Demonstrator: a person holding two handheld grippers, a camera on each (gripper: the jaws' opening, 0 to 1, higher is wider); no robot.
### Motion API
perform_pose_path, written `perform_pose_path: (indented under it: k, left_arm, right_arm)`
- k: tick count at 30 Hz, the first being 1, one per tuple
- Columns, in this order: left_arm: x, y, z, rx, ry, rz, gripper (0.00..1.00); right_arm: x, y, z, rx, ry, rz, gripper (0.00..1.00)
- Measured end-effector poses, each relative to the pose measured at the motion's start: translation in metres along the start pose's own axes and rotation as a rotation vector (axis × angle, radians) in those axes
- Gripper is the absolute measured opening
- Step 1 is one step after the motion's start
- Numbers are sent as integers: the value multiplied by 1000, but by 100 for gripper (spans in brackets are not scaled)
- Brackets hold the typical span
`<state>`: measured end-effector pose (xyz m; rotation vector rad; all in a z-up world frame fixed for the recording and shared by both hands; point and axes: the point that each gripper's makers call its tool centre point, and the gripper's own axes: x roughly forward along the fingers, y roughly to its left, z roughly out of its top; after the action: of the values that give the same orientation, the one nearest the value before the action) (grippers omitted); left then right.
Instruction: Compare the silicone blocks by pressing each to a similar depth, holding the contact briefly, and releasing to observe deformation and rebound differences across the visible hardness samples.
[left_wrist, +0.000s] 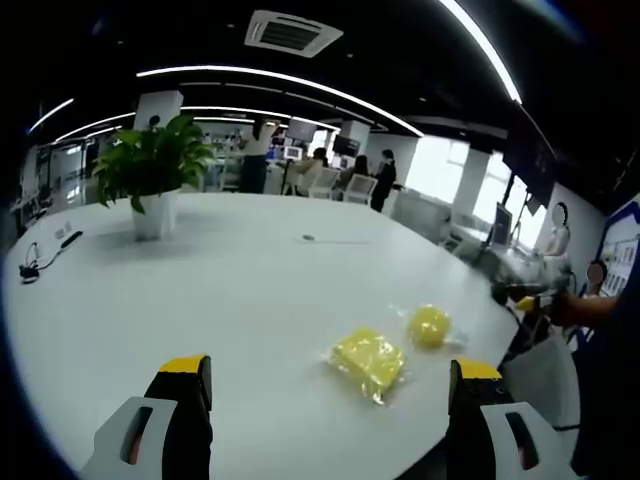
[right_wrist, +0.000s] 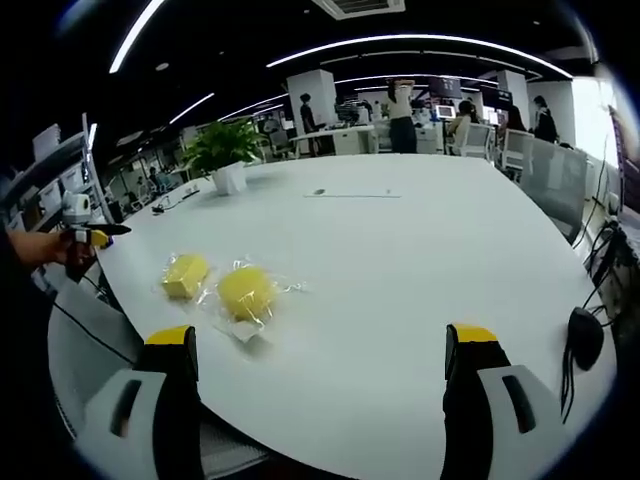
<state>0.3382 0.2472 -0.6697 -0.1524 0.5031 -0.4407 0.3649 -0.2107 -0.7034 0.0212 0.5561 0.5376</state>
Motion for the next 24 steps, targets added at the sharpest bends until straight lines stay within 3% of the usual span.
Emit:
perform_pose_path:
  k: [5,12,24]
  left_arm:
    - [-3,-4,2,-7,-22,0,100]
    - [1,-1,-8,16,22,-1,100]
    - [13,7,-5,-56,5,-17,100]
  right_arm:
    - [-1,-2,-1,-3,0,-2,97]
    - [-1,4,5,-30,-4,16,97]
    - [-6,6,4,-14,-5,4,97]
